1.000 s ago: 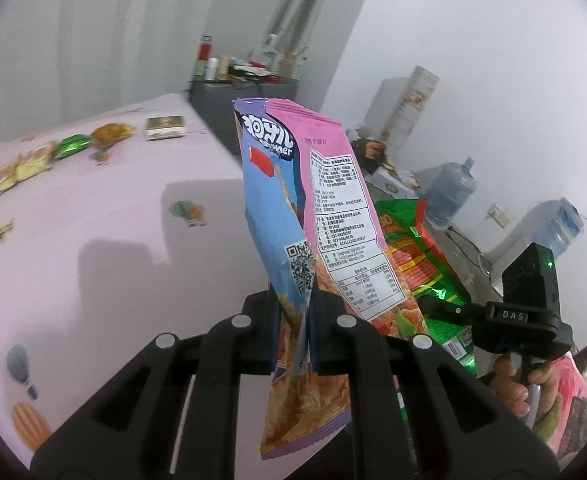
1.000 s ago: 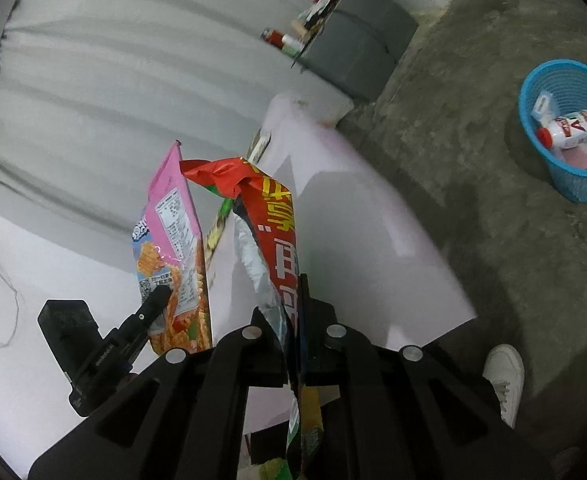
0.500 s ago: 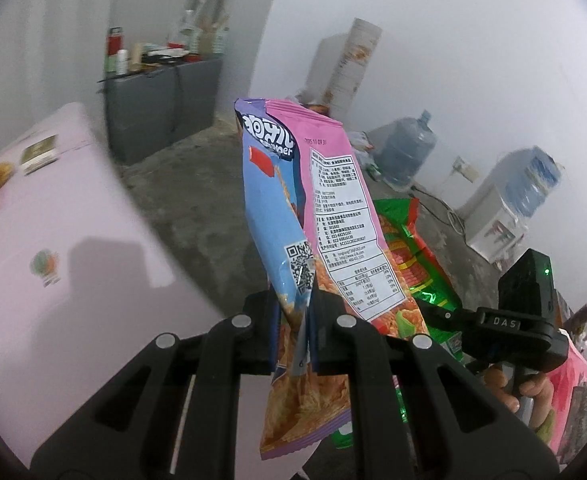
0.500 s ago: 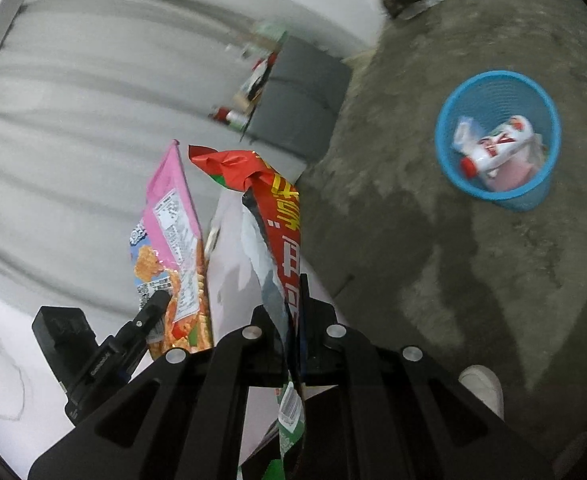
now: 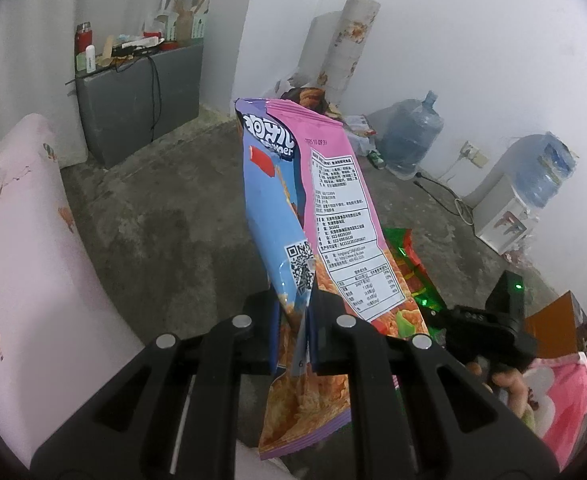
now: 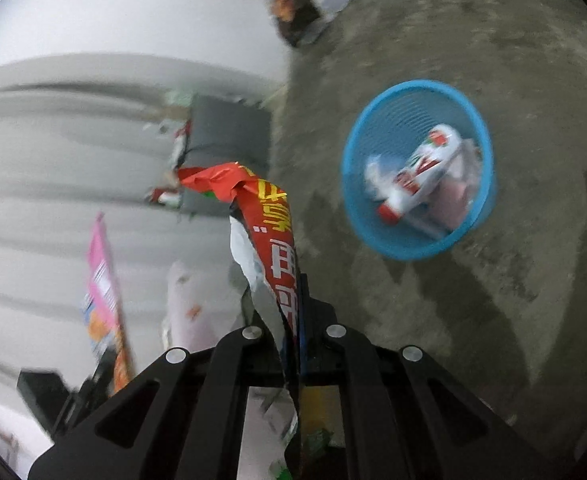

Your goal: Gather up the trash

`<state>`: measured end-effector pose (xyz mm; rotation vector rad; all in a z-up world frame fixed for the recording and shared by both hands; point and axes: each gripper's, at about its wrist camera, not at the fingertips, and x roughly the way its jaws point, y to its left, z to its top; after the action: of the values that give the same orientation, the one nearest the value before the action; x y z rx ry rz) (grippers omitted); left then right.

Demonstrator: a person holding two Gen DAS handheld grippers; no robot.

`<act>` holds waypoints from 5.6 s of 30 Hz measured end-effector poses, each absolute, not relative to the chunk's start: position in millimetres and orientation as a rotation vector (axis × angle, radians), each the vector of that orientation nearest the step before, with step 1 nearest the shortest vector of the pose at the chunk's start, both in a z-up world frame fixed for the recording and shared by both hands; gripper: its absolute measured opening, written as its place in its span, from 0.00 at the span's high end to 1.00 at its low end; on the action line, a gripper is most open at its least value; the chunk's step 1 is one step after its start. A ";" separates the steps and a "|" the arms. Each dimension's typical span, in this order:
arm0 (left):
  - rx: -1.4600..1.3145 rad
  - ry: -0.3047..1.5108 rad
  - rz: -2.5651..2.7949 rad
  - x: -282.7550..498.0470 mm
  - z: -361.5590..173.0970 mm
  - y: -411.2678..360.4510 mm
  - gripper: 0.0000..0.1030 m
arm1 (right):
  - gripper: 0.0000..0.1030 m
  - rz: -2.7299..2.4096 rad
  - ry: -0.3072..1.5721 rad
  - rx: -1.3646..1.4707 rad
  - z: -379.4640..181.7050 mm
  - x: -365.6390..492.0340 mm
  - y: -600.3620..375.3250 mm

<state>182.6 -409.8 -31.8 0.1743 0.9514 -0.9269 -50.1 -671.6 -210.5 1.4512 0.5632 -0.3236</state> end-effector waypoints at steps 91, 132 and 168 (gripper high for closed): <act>0.087 0.871 -0.024 22.8 -6.4 -74.3 0.09 | 0.06 -0.252 0.785 -0.025 -16.6 -56.0 -289.3; 0.134 0.942 0.004 13.0 -9.6 -74.4 0.09 | 0.06 -0.257 0.873 0.021 -37.2 -60.0 -290.8; 0.142 0.948 -0.034 9.3 -10.3 -85.1 0.09 | 0.06 -0.294 0.866 0.014 -32.0 -61.3 -302.6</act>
<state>9.3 -85.1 -10.3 0.1418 0.9475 -0.0335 -61.3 -302.6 -32.0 0.0143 0.8660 -0.2942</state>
